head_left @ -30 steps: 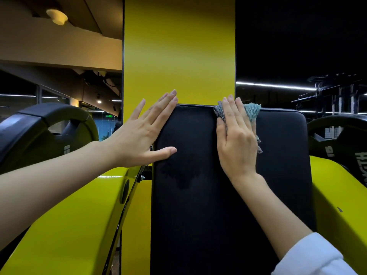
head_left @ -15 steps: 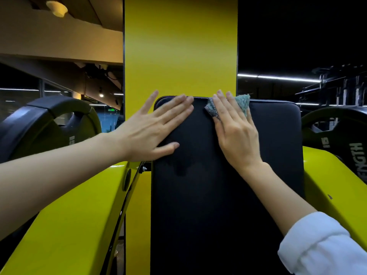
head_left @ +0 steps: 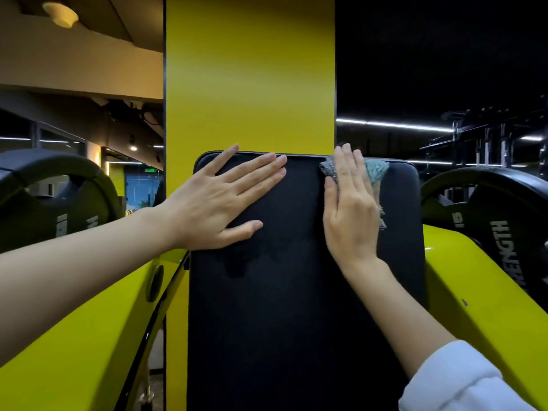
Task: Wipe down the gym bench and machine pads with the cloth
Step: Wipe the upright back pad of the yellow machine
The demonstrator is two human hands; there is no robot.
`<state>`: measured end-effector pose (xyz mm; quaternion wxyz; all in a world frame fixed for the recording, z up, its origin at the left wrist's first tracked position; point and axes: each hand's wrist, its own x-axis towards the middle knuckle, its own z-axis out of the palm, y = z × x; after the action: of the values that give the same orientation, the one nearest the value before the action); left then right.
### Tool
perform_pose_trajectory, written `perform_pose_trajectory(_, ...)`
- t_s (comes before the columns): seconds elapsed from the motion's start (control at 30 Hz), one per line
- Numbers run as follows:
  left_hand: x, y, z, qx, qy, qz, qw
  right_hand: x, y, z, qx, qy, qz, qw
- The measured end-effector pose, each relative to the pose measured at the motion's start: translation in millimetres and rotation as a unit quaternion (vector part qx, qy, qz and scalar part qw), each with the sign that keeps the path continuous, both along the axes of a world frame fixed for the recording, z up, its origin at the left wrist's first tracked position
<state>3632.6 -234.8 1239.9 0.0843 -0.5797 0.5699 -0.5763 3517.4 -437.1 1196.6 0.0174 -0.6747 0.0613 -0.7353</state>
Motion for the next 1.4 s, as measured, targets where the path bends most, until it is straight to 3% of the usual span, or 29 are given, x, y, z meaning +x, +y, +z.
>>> perform_pose_trajectory(0.23,-2,0,-2,-0.016,-0.002,0.004,1.000,-3,-8,0,-0.115,0.057,-0.046,0.991)
perform_pose_trajectory(0.47,-1,0,-2,-0.022,-0.002,0.002,1.000,-44,-79,2,-0.049,0.049,-0.069,0.995)
perform_pose_trajectory(0.63,0,-3,-4,-0.030,-0.006,-0.006,1.000,-43,-83,4,0.039,-0.004,-0.003,0.999)
perform_pose_trajectory(0.97,-2,-2,-5,-0.036,-0.006,-0.005,0.999,-16,-29,-2,-0.095,0.069,-0.008,0.993)
perform_pose_trajectory(1.2,-2,-1,-5,-0.038,-0.005,-0.002,0.999,-50,-87,6,-0.044,0.053,-0.048,0.996)
perform_pose_trajectory(1.4,-1,-3,-6,-0.043,-0.010,-0.007,0.999,-46,-86,7,0.013,0.013,0.003,1.000)
